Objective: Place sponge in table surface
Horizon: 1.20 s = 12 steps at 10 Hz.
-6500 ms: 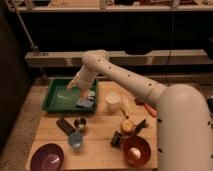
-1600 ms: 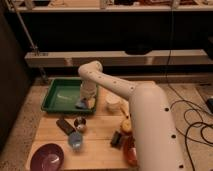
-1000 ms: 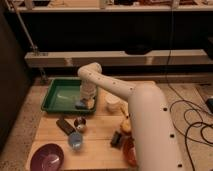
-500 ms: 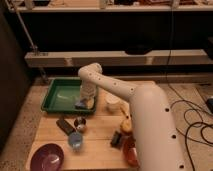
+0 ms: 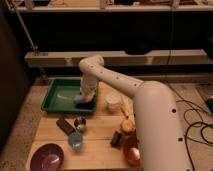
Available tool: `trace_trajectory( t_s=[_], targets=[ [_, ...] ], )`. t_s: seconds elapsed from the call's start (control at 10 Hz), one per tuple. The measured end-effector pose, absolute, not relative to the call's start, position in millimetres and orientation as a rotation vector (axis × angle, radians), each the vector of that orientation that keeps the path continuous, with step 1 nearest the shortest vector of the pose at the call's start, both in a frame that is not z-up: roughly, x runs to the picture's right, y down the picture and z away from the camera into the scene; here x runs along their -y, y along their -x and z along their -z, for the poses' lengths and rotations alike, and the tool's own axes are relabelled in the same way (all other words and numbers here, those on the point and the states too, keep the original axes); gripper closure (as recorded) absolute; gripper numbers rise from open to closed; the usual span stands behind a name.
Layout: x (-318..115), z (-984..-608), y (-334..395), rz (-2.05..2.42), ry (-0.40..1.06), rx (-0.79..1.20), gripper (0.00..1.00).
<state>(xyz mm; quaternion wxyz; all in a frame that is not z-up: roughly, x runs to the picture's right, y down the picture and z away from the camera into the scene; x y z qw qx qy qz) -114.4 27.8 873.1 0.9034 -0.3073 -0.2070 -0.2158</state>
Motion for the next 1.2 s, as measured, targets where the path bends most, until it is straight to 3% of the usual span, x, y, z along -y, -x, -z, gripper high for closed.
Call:
trace_trajectory(
  t_s=[0.7,0.9,1.2],
  targets=[
    [56,-789,93,0.485,0.542,0.507,1.0],
    [58,-770,66,0.481,0.531,0.527,1.0],
    [48,-771,9,0.421,0.558,0.485,1.0]
  ],
)
